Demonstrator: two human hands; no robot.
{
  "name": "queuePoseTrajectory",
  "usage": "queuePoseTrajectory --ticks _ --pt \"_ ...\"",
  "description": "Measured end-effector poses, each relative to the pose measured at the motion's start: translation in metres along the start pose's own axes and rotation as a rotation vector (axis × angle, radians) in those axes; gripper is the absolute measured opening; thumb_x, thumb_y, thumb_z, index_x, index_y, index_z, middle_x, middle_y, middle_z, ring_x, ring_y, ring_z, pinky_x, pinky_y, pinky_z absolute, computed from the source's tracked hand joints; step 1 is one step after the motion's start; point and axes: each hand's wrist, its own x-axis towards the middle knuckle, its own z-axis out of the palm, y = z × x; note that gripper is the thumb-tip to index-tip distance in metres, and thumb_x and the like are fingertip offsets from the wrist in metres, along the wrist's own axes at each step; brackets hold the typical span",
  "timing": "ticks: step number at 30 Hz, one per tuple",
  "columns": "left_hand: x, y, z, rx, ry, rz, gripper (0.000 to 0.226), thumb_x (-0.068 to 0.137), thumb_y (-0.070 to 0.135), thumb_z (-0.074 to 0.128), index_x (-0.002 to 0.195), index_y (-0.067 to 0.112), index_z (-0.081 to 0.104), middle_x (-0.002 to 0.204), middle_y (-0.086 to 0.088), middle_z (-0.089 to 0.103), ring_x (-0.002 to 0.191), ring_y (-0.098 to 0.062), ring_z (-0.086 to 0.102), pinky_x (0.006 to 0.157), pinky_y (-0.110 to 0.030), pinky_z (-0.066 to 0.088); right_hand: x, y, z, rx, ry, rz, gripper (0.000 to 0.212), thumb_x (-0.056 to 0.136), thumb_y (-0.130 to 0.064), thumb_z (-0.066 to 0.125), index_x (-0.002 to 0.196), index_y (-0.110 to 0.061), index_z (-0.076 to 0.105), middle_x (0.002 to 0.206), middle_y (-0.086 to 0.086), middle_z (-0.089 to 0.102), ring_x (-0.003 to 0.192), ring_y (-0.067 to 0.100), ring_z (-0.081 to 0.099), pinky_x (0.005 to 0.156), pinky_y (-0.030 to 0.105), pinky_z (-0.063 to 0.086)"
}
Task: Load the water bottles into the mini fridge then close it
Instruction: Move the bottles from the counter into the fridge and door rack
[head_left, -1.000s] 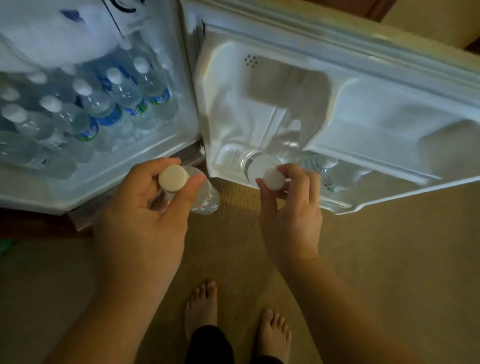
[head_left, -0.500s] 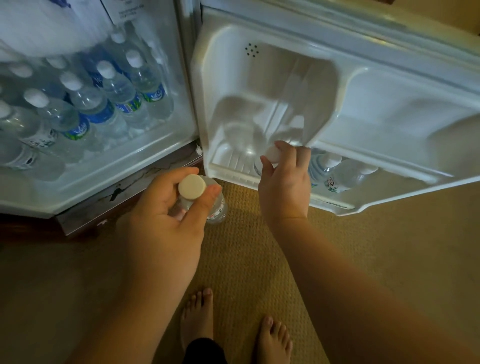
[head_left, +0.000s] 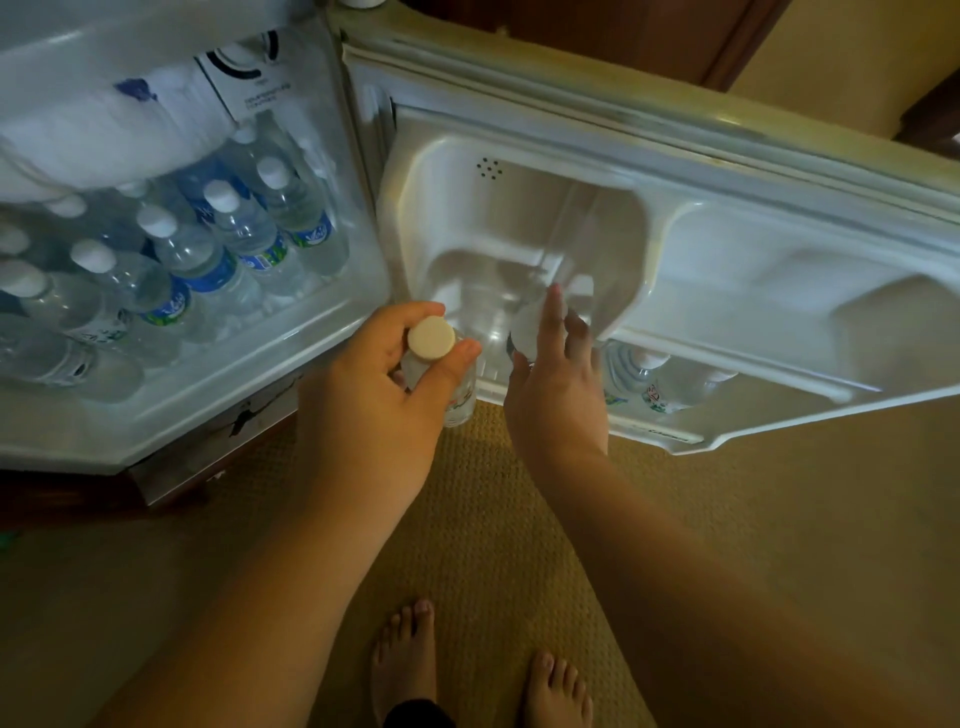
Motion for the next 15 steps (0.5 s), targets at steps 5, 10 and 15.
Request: queuePoseTrajectory --ticks 5,10,15 --pt "0.014 0.003 0.008 0.002 0.006 0.008 0.036 0.087 0.049 0.075 0.116 0.028 0.072 0.1 0.015 0.075 0.094 0.001 0.07 0.079 -0.021 0.059 -0.008 -0.009 -0.013 0.047 -0.217 0.096 0.103 0.096 -0.006 0.052 0.152 -0.045 -0.025 0.17 -0.002 -0.006 0.153 0.03 0.015 0.115 0.046 0.034" --pt "0.023 0.014 0.012 0.014 -0.012 0.06 0.034 0.088 0.046 0.076 0.116 0.027 0.073 0.097 0.017 0.074 0.092 0.001 0.07 0.074 -0.012 0.054 -0.042 -0.006 -0.026 0.122 -0.287 0.068 0.1 0.097 -0.008 0.05 0.154 -0.045 -0.023 0.17 -0.004 -0.011 0.156 0.022 0.001 0.12 0.041 0.022" --pt "0.038 0.023 0.017 0.018 -0.021 0.155 0.035 0.091 0.042 0.076 0.118 0.02 0.072 0.1 0.012 0.075 0.095 -0.004 0.07 0.08 -0.026 0.059 -0.068 0.001 -0.029 0.013 -0.246 0.003 0.085 0.101 -0.024 0.047 0.159 -0.031 -0.014 0.171 0.001 -0.004 0.157 0.021 -0.001 0.125 0.04 0.01"
